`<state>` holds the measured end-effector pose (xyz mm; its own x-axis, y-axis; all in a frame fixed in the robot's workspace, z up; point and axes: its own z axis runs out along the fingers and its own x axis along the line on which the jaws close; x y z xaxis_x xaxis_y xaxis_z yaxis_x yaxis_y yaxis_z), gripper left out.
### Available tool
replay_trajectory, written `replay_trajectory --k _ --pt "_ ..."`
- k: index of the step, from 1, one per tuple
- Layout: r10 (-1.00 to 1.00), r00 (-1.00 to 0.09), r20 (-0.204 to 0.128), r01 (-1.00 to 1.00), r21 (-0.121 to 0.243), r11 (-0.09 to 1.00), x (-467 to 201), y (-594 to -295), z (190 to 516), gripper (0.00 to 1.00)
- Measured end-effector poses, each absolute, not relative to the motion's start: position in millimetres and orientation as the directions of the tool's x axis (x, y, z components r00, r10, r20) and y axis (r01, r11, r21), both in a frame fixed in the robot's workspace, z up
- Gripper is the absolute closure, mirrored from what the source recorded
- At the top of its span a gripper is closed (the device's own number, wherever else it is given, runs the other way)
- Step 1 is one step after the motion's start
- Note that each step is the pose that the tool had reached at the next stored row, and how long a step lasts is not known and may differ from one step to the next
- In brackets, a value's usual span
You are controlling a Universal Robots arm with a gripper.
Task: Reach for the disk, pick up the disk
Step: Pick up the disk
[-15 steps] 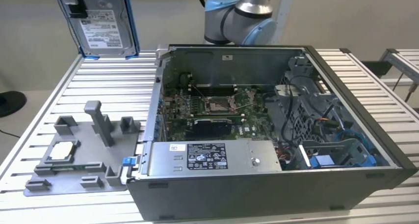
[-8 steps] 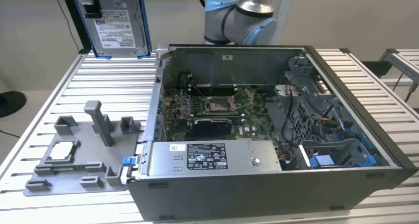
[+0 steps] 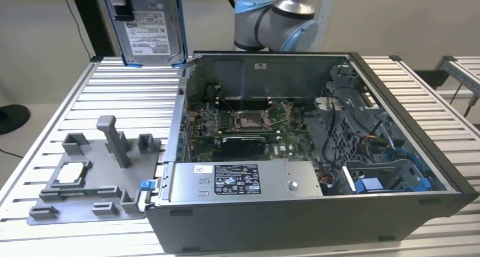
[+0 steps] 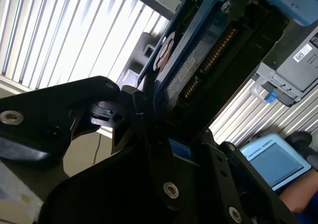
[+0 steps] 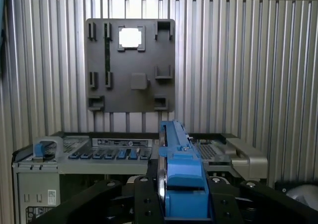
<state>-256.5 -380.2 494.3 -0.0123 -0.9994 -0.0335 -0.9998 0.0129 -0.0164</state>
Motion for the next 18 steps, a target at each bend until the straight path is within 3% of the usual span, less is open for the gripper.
replay_trajectory --k 18 --pt "-0.999 -0.012 -0.033 -1.0 -0.016 0.013 -200.8 -380.2 494.3 1.0"
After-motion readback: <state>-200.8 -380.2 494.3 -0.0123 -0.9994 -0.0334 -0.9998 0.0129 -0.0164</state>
